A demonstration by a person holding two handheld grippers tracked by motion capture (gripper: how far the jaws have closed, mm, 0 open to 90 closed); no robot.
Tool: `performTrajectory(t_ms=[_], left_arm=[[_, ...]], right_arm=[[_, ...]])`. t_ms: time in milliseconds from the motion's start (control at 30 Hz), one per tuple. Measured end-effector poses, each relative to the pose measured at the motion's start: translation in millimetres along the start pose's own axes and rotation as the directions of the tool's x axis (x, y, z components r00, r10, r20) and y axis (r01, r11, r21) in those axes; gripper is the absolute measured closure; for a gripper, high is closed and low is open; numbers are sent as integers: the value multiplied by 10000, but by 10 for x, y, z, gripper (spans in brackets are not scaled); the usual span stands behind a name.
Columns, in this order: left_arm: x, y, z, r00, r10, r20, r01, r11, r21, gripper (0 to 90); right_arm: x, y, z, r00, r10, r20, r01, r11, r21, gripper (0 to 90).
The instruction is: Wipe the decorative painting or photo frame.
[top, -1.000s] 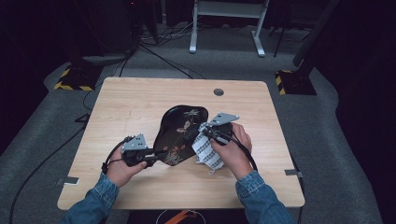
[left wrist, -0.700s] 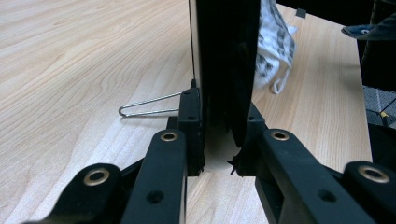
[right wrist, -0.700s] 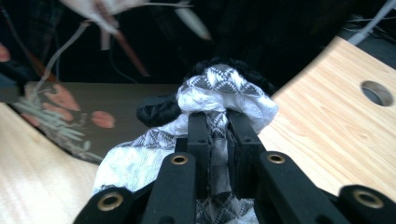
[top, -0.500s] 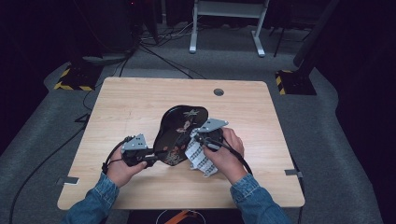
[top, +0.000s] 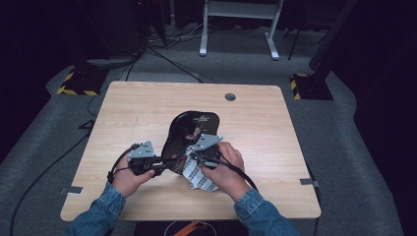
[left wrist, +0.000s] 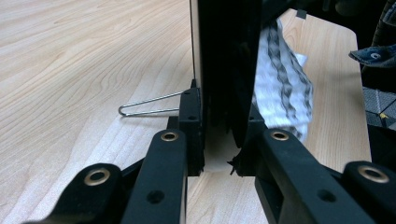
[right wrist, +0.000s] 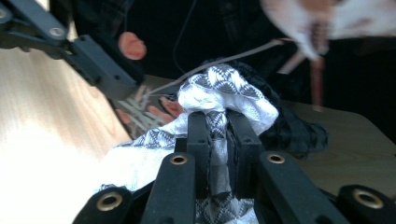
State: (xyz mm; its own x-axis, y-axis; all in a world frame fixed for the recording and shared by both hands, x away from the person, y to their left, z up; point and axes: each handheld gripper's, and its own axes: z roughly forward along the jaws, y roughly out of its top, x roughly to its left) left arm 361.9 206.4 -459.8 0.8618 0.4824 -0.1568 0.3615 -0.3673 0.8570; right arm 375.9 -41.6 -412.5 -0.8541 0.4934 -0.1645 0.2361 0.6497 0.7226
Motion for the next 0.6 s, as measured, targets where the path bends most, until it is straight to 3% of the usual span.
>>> performTrajectory(t_ms=[233, 400, 600], left_arm=[[11, -5, -1, 10000, -38, 76, 38, 10000, -27, 782], [14, -4, -2, 9999, -71, 101, 71, 10000, -10, 781], [16, -3, -3, 9999, -81, 116, 81, 10000, 3, 781]], right_arm=[[74, 23, 46, 9996, -189, -219, 190, 9998, 53, 820], [-1, -13, 25, 9997, 80, -217, -80, 10000, -15, 821], [-151, -90, -43, 9985, 508, 205, -508, 9987, -1, 821]])
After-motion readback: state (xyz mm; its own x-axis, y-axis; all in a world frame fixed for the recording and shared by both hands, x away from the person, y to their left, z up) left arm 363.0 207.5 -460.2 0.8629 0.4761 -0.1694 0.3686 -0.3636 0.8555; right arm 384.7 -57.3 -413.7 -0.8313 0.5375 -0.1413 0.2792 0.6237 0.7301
